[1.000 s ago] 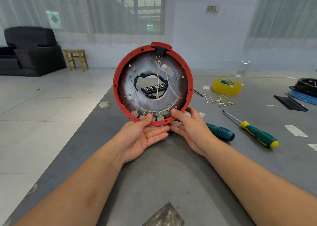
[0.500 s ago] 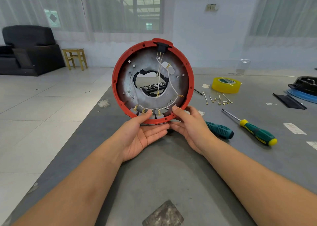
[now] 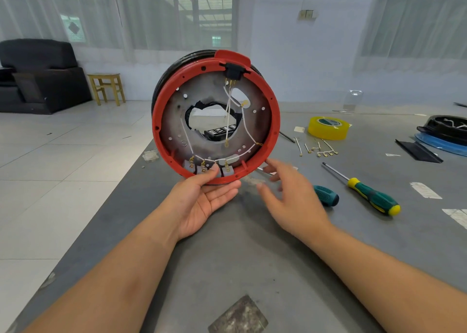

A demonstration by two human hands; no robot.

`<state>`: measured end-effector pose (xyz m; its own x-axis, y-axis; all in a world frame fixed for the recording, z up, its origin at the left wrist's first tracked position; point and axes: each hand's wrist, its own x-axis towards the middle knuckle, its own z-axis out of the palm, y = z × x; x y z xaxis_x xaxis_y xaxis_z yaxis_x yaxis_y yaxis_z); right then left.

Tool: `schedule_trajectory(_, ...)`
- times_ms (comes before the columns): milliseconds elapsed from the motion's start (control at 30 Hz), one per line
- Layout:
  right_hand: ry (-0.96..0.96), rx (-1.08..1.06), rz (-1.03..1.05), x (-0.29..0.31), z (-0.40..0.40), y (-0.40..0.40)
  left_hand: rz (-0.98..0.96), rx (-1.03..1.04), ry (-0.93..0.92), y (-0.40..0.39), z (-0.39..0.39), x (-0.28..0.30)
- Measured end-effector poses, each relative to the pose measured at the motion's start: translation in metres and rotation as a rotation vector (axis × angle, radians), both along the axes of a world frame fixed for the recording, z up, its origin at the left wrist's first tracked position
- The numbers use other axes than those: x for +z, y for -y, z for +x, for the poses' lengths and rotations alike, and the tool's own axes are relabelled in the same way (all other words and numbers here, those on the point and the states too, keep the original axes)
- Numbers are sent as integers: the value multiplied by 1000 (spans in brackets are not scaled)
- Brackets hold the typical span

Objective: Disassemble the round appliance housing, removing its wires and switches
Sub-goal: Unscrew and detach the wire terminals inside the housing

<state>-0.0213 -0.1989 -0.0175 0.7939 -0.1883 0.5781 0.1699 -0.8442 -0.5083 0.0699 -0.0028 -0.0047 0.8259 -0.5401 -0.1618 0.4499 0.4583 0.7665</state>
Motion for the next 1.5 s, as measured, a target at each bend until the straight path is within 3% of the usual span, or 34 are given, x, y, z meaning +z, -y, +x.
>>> schedule_trajectory(67, 19, -165, -350, 1, -12, 25, 5, 33, 22, -1, 1, 0)
schedule_trajectory(133, -125, -315, -497, 4, -21, 46, 5, 64, 27, 0, 3, -1)
schedule_trajectory(200, -372, -414, -462, 5, -24, 56, 7, 86, 36, 0, 4, -1)
schedule_trajectory(267, -480, -445, -396, 4, -21, 60, 3, 106, 50, 1, 4, 0)
schedule_trajectory(567, -366, -191, -242, 5, -13, 59, -41, 166, 78, -3, 11, -1)
schedule_trajectory(800, -315, -20, -277, 15, -28, 60, -100, 256, 18, -9, 19, -6)
schedule_trajectory(867, -274, -4, -171, 16, -31, 59, -103, 278, 5, -10, 20, -6)
schedule_trajectory(1000, -249, 29, 249, 17, -33, 57, -81, 290, -10, -11, 21, -6)
schedule_trajectory(1233, 2, 73, 917, 20, -29, 56, -72, 271, -17, -9, 20, -7)
schedule_trajectory(1500, 135, 125, 1163, 22, -24, 59, -62, 231, -52, -12, 18, -4)
